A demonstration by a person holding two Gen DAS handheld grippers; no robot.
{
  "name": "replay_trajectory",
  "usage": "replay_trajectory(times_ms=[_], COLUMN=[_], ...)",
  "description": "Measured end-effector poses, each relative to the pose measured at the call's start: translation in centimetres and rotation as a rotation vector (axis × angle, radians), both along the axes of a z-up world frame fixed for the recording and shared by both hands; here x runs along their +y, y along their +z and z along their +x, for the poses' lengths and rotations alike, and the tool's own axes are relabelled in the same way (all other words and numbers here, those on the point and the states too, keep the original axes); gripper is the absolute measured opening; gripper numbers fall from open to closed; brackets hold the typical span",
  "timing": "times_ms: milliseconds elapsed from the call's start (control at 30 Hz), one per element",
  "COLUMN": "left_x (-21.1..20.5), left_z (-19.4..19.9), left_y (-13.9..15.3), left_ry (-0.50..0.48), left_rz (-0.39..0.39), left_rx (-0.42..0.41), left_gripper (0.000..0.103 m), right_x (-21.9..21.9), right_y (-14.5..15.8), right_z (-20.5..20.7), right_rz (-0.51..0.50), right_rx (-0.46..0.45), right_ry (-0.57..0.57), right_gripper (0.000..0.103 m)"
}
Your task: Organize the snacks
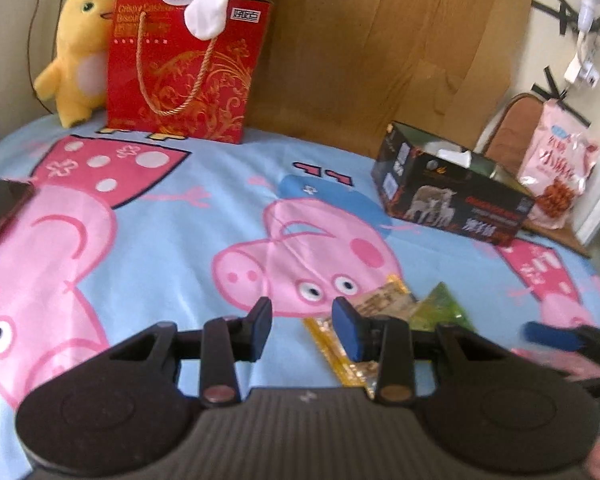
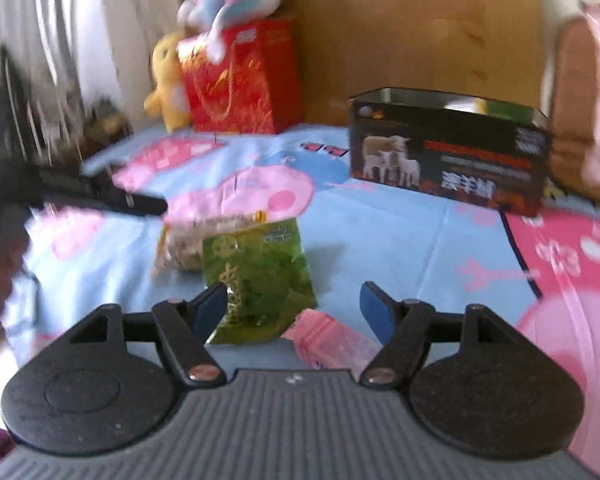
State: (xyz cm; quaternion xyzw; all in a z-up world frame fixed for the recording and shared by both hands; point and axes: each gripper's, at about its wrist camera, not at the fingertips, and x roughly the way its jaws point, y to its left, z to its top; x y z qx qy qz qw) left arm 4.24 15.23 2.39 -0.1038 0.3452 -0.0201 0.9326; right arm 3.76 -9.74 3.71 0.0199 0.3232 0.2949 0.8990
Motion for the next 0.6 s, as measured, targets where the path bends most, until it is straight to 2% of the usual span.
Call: replay_trajectory(times_ms=[133, 333, 400, 467, 533, 600], left_x=[0.0, -0.4, -0.7, -0.8, -0.9, -0.9], left_z=[0.0, -0.5, -0.7, -0.8, -1.0, -1.0], left_y=[-0.2, -0.2, -0.3, -0.5, -0.6, -0.7], left_ry=[0.016, 0.020, 0.023, 0.027, 0.036, 0.042], left_rz=[0.015, 0.054, 0.072, 0.088, 0.104, 0.112], left_rx=[0.005, 0.000, 0.003, 0.004, 0.004, 0.004], left_gripper=[0.033, 0.036, 0.036, 0.036, 0.036, 0.037], right_x=[-1.0, -1.0, -1.4, -1.7, -2.1, -2.8], right_y=[0.2, 0.2, 0.5, 0.8, 1.2, 1.7], right_z=[-1.6, -2.9, -3.2, -3.7, -4.5, -5.6], right_rz=[0.054, 0.077, 0.088, 0.102, 0.121, 0.157], right_rx=[-0.032, -0.081, -0.099, -0.125, -0.189, -0.295], right_ry=[-0.064, -0.138, -0.154, -0.178, -0.223, -0.269], right_gripper=[0.075, 0.077, 0.081, 0.090, 0.096, 0.103])
